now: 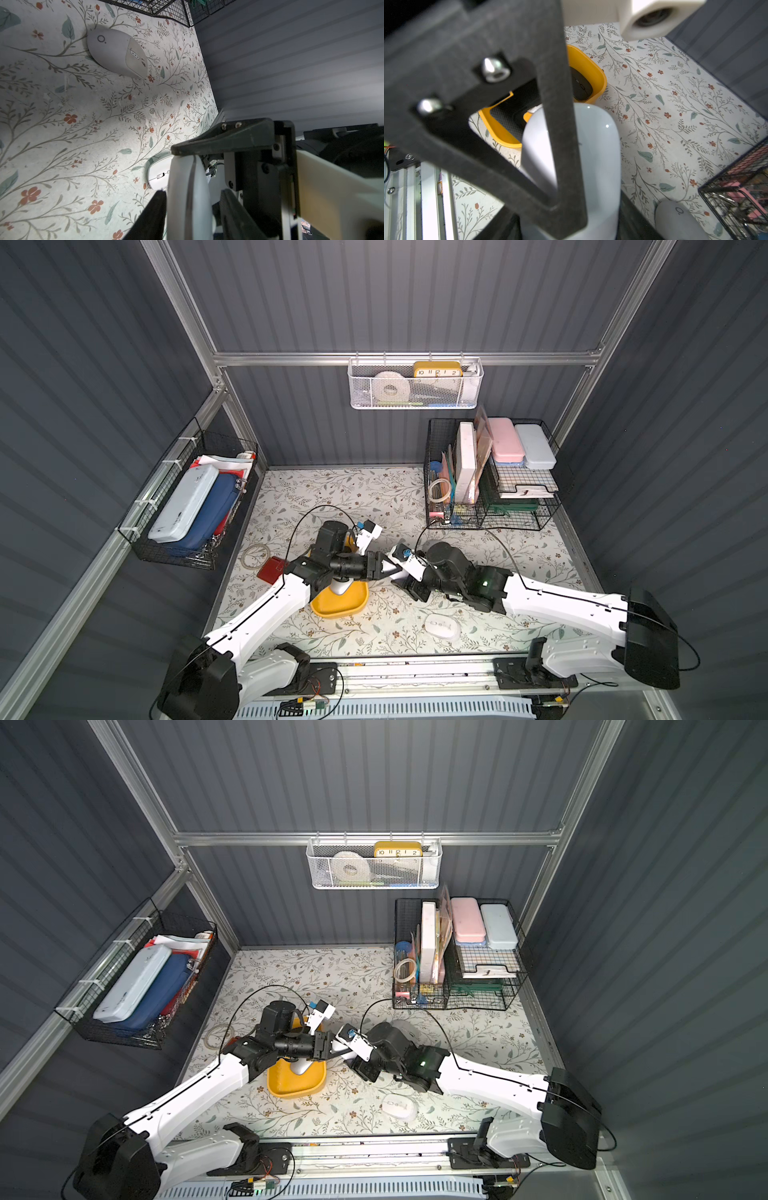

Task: Put the mouse in the storage box
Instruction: Pick up the mouse from the center of the board.

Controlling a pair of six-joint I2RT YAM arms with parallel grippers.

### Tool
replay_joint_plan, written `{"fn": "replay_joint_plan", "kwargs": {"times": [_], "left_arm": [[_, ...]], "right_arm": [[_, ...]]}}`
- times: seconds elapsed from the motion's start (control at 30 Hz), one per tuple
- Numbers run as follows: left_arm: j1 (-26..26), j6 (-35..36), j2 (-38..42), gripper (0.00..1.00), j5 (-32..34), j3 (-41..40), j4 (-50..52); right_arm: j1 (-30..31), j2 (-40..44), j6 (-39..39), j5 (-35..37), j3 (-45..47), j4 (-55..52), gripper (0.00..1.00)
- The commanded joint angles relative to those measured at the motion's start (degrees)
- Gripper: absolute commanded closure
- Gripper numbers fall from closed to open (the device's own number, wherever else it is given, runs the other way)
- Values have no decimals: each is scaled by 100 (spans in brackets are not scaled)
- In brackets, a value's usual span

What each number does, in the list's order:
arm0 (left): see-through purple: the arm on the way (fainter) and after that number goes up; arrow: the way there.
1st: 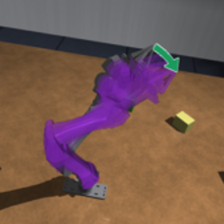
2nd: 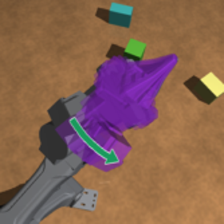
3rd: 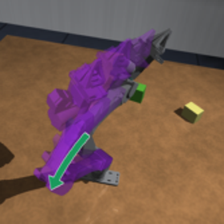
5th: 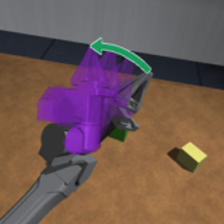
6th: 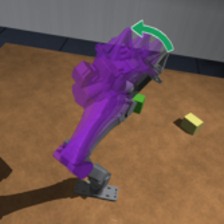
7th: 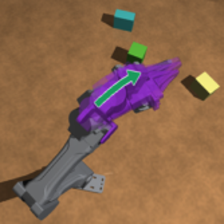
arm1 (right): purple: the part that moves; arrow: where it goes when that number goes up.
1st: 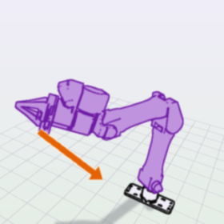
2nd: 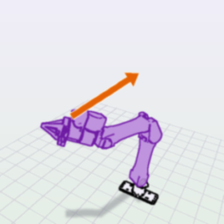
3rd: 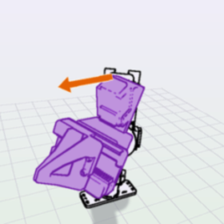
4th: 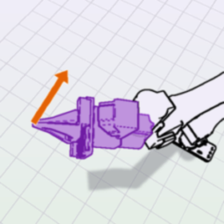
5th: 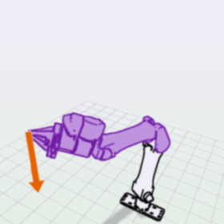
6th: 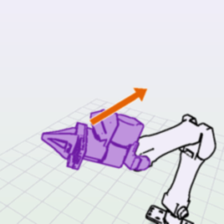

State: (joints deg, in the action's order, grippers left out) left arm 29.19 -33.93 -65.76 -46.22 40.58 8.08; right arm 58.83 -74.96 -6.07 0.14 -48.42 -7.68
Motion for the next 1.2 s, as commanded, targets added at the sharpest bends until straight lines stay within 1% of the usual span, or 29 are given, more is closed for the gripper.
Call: {"fn": "replay_joint_plan", "kwargs": {"times": [0.0,0.23,0.27,0.3,0.37,0.47,0.57,0.6,0.73,0.8,0.83,0.87,0.97,1.17], "left_arm": [[52,-39,-59,60,33,-75,-145],[78,-74,-131,83,170,-49,-173],[78,-81,-114,86,200,-46,-182],[78,-95,-96,90,236,-45,-180],[78,-173,-28,93,363,-49,-201],[78,-234,93,99,526,-52,-95],[78,-293,320,100,905,-75,134],[71,-320,398,100,1023,-67,217],[65,-395,738,100,1537,43,777],[59,-422,909,100,1958,165,1219],[51,-461,979,100,2328,230,1449],[52,-505,1039,100,2562,289,1662],[51,-765,1262,100,3206,363,2204],[52,-1397,1632,100,4073,232,2814]], "right_arm": [[-27,-72,-70,-101,-193,83,54],[-29,-88,-97,-84,-203,48,54],[-23,-96,-92,-82,-203,48,53],[-24,-98,-87,-78,-203,48,50],[-29,-115,-29,29,-195,56,39],[-29,-137,107,285,-168,105,14],[-37,-77,244,534,-120,137,3],[-45,-51,279,620,-84,174,1],[-210,111,476,764,92,267,1],[-386,196,604,712,180,302,1],[-496,243,671,659,224,311,1],[-603,300,726,595,263,320,1],[-847,444,774,518,373,344,1],[-1072,506,774,467,546,382,1]]}}
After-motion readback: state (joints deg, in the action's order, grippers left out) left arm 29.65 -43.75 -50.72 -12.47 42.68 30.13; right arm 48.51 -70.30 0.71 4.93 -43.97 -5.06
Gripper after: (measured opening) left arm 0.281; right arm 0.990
